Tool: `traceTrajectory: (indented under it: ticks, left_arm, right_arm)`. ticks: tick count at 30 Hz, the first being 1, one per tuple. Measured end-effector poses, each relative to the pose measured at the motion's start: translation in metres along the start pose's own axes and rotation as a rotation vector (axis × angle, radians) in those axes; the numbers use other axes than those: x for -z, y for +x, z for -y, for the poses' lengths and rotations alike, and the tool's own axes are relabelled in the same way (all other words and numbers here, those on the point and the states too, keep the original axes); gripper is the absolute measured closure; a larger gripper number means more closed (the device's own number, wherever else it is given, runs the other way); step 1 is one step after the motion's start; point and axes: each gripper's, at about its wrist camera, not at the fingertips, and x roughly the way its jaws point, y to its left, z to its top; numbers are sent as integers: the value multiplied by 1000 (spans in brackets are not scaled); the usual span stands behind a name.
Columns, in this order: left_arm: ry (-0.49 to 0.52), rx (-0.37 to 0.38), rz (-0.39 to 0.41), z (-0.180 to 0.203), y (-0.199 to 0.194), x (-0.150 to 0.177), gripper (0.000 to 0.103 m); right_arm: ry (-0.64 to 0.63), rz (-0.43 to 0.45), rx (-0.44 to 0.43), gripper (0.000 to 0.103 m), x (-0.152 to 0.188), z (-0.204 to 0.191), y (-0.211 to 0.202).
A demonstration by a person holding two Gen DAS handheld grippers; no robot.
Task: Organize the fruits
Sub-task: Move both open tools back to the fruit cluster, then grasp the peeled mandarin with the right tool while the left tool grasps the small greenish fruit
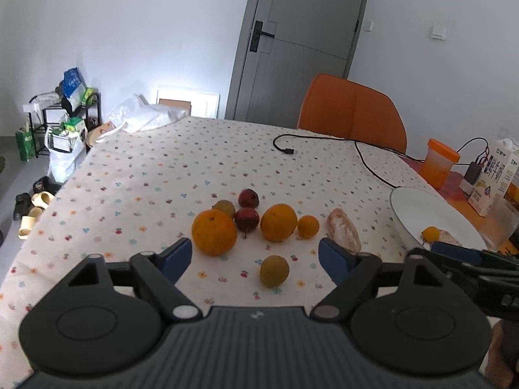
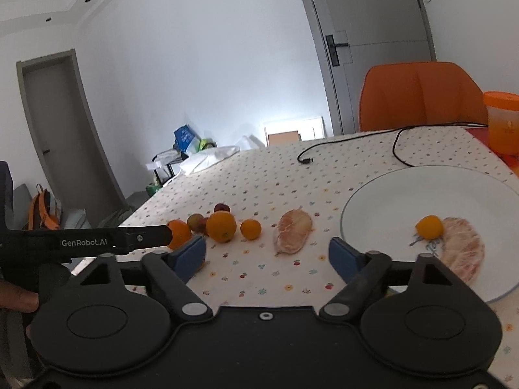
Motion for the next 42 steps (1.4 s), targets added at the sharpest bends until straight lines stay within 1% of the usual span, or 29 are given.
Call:
traceTrajectory:
  ticks: [1,2,3,5,7,8,9,11,12,13,15,16,18,19,20,25,30,33,37,39,42]
  left_arm:
    - [0,5,-8,0,3,1,28]
    - [-2,6,-20,0,6,1,31]
    - [-10,6,-34,0,10,1,36]
    - [-28,18,-56,0,16,2,43]
    - [-24,30,-65,2,21,4,47]
    - [-22,34,-71,3,23,5,48]
    - [-22,39,-78,3,25,6,51]
    - [-28,45,-96,4,31,7,62]
    - [-33,49,-106,4,33,8,79]
    - [-38,61,-121,3,37,8,81]
    - [-48,62,-120,2,38,7,81]
    - [-62,74,-119,0,37,5,81]
    - [-67,85,-105,-2,34,2,81]
    - [-64,85,-100,-3,32,1,81]
    - [-65,85,-98,-5,32,-1,81]
    - [-71,87,-93,-13,32,-3,81]
    - [-73,90,-119,-16,40,-5,81]
    - [-67,85,-113,-15,40,-6,81]
    - [-71,79,-112,-14,39,-5,81]
    - [-71,76,-112,-13,38,-4,81]
    - [-69,69,-109,-12,36,-3,81]
  right_arm:
    - [1,-6,4,26,0,0,3]
    - [3,-13,7,28,0,0,6]
    - [5,-19,9,30,-1,-1,10]
    - [3,-30,14,34,-1,-1,16]
    - [-1,-38,23,36,-1,-2,21]
    - [-2,-43,26,39,-1,-2,23]
    - [-3,-49,26,40,-1,-2,25]
    - [-10,-62,31,43,-1,-2,29]
    - [-15,-67,37,43,-1,-3,31]
    - [-20,-71,44,43,-2,-3,33]
    - [-27,-78,53,43,-3,-4,37]
    - [-33,-81,59,44,-3,-5,40]
    - [-46,-90,72,51,-5,-7,47]
    - [-47,-97,79,60,-6,-7,51]
    - [-47,-106,82,62,-7,-7,55]
    - [-62,-125,112,62,-9,-10,70]
    - [-87,-143,148,60,-12,-14,82]
    - [-85,-148,188,61,-13,-12,89]
    - [-101,-152,193,59,-14,-13,94]
    - [-119,-155,201,61,-14,-14,98]
    - [-117,-152,184,73,-16,-10,95]
